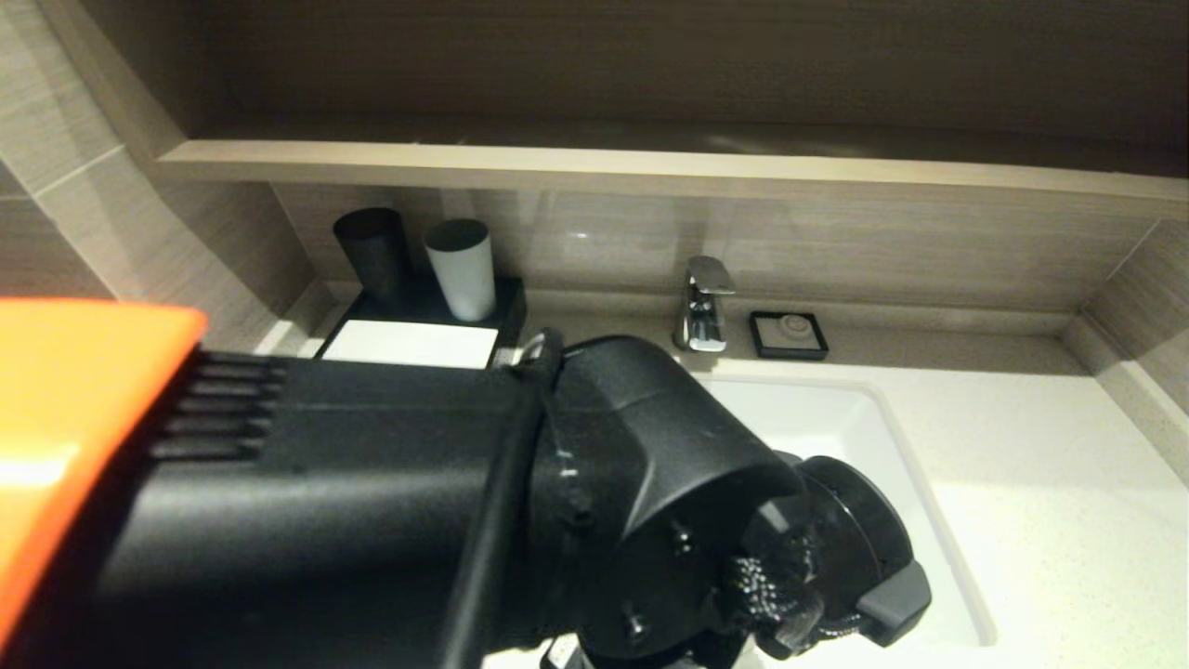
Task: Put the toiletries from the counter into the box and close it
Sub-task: Pick up the bathroom toiletry
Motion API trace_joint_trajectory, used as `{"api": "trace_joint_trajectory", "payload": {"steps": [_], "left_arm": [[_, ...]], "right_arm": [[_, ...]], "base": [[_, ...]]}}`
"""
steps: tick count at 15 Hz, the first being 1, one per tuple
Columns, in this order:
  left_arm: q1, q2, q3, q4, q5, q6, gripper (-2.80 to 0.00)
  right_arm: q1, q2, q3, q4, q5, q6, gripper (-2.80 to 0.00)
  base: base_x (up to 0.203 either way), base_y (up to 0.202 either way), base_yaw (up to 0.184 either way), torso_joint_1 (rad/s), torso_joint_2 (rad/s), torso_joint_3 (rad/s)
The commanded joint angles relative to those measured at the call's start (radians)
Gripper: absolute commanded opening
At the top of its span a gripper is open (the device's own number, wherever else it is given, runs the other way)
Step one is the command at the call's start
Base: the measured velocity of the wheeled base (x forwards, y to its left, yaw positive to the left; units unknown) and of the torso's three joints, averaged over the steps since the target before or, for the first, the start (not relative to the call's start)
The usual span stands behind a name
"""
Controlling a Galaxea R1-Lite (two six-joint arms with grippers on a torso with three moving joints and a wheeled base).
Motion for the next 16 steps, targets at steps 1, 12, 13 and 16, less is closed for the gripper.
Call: {"api": "trace_joint_trajectory", "payload": {"steps": [1, 12, 13, 16], "left_arm": [[-0.02, 0.016, -0.001, 0.006, 0.001, -0.008, -2.8], [-0.023, 0.071, -0.072, 0.009, 0.01, -0.033, 0.0], [-0.023, 0.074, -0.078, 0.009, 0.01, -0.033, 0.0], [-0.021, 0.089, -0.078, 0.01, 0.015, -0.032, 0.0]], "right_arm": [[0.001, 0.0, 0.0, 0.0, 0.0, 0.001, -2.8], [0.0, -0.001, 0.0, -0.001, 0.0, 0.001, -2.8], [0.0, -0.001, 0.0, -0.001, 0.0, 0.001, -2.8], [0.0, -0.001, 0.0, -0.001, 0.0, 0.0, -2.8]], "base": [[0.0, 0.0, 0.0, 0.0, 0.0, 0.0], [0.0, 0.0, 0.0, 0.0, 0.0, 0.0], [0.0, 0.0, 0.0, 0.0, 0.0, 0.0], [0.0, 0.0, 0.0, 0.0, 0.0, 0.0]]}}
